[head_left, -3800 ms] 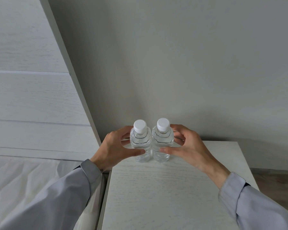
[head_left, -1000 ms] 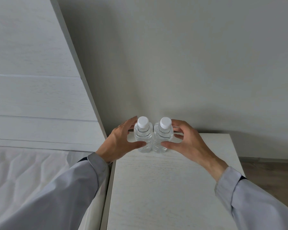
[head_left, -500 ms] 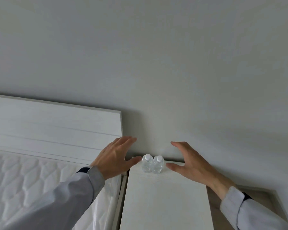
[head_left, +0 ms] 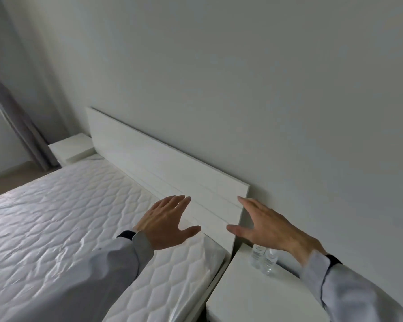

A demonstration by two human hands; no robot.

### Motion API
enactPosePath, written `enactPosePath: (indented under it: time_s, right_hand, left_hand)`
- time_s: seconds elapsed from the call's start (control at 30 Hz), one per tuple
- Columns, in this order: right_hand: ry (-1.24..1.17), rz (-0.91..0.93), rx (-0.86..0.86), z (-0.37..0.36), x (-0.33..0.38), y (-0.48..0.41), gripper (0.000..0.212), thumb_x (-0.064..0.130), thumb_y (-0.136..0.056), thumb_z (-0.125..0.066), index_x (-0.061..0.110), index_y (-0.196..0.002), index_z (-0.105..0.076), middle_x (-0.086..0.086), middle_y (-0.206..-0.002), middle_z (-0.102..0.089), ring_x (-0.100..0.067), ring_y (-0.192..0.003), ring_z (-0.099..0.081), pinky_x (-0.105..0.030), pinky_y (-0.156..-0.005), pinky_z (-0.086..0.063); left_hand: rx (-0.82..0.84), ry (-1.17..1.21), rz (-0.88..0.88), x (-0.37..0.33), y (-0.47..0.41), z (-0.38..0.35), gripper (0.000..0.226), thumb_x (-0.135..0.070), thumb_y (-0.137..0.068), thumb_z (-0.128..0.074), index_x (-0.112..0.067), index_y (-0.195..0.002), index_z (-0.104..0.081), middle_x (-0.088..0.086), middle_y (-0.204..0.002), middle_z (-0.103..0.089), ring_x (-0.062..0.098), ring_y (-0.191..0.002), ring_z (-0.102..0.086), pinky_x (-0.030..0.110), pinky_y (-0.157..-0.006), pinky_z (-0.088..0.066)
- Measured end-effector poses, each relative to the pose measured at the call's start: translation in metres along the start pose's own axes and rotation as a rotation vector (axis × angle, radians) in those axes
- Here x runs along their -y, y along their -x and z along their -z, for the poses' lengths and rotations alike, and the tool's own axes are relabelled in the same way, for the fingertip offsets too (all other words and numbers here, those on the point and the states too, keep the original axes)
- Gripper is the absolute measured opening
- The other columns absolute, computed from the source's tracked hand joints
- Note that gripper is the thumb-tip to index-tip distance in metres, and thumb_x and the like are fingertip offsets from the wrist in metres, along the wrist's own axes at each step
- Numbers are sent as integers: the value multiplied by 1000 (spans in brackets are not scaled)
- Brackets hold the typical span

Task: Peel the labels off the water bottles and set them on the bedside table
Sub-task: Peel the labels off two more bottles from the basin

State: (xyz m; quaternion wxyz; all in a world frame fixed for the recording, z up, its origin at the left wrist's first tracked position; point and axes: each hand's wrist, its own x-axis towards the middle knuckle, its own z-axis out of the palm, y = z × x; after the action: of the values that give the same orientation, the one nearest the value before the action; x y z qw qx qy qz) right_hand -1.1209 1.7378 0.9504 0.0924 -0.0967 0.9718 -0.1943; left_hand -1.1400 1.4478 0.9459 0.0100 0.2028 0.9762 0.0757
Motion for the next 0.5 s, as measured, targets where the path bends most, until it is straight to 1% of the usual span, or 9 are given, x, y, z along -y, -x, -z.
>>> enactPosePath:
  time_s: [0.13, 0.27, 0.37, 0.5]
  right_hand:
    - [69, 173, 7, 14, 84, 17, 104, 88, -83, -45, 30, -165, -18, 14, -170, -24, -12, -152, -37, -39, -119, -38]
    - [144, 362, 59, 1, 179, 42, 101, 91, -82, -43, 34, -162, -24, 17, -167, -29, -10, -150, -39, -39, -116, -37]
    - [157, 496, 110, -27, 261, 68, 101, 92, -79, -46, 37, -162, -24, 18, -167, -31, -9, -151, -38, -36, -117, -36]
    - [171, 690, 179, -88, 385, 121, 106, 93, -78, -47, 38, -164, -20, 16, -171, -24, -8, -156, -28, -36, -122, -31]
  left_hand:
    - [-63, -19, 177, 23, 99, 50, 94, -79, -95, -44, -26, -168, -21, -6, -174, -28, 16, -162, -22, 33, -131, -19]
    - [-134, -27, 361, 54, 218, 81, 94, -80, -94, -46, -26, -168, -23, -6, -174, -28, 17, -161, -25, 34, -130, -21]
    - [-189, -33, 502, 80, 325, 97, 94, -80, -94, -46, -27, -168, -23, -6, -173, -30, 17, -161, -27, 34, -129, -21]
    - [-257, -45, 701, 112, 490, 108, 96, -82, -92, -45, -27, -168, -23, -7, -173, -31, 17, -160, -27, 35, -129, -23]
